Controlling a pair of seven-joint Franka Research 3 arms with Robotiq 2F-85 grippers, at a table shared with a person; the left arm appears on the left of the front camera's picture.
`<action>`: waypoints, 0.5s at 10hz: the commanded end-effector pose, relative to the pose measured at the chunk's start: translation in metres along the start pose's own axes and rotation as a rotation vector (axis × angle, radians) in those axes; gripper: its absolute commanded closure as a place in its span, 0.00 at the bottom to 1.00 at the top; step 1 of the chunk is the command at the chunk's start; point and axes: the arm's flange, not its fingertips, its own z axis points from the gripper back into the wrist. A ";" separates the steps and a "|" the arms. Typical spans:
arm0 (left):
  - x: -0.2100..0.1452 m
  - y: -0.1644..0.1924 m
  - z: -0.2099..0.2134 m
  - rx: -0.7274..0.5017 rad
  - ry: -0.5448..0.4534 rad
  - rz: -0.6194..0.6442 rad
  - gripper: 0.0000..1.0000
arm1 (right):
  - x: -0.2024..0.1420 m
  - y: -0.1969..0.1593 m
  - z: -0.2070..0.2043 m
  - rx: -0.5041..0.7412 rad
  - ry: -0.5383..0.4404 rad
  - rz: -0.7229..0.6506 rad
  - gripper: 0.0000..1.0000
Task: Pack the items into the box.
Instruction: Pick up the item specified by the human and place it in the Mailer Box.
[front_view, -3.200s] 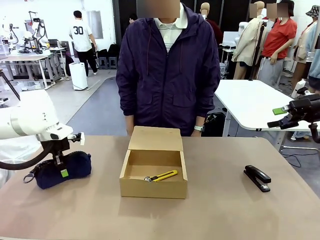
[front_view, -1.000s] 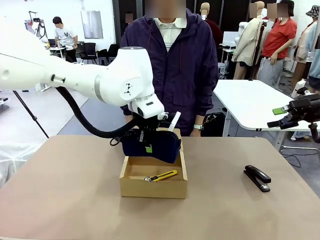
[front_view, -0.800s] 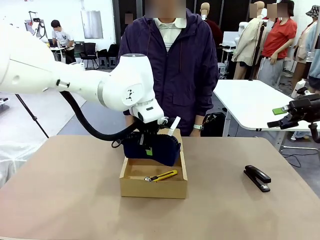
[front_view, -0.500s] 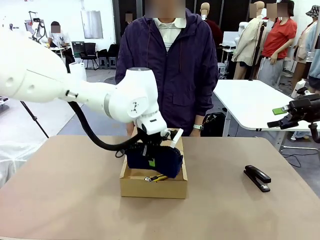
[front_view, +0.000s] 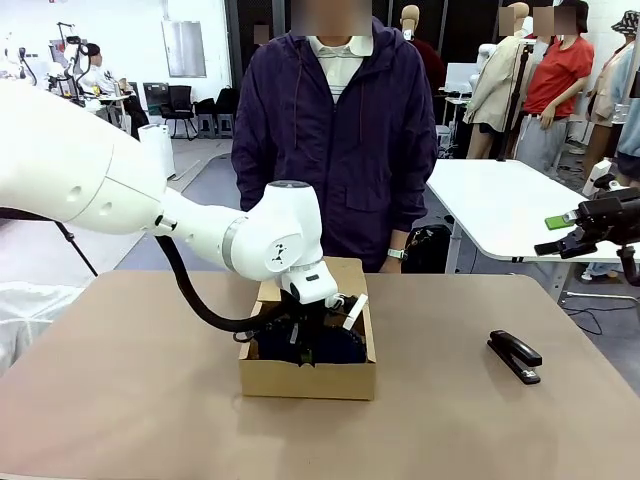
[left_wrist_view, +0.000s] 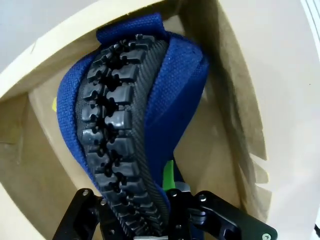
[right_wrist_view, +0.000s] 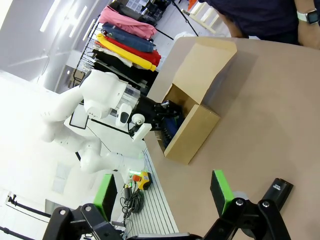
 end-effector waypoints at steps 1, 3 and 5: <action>-0.001 0.000 0.005 0.009 0.004 0.024 0.54 | 0.003 0.005 0.000 -0.015 0.006 -0.012 0.00; -0.002 -0.001 0.006 0.012 0.005 0.023 0.00 | 0.003 0.005 0.000 -0.015 0.006 -0.012 0.00; -0.003 -0.001 0.012 0.023 -0.006 0.027 0.00 | 0.003 0.005 0.000 -0.015 0.006 -0.012 0.00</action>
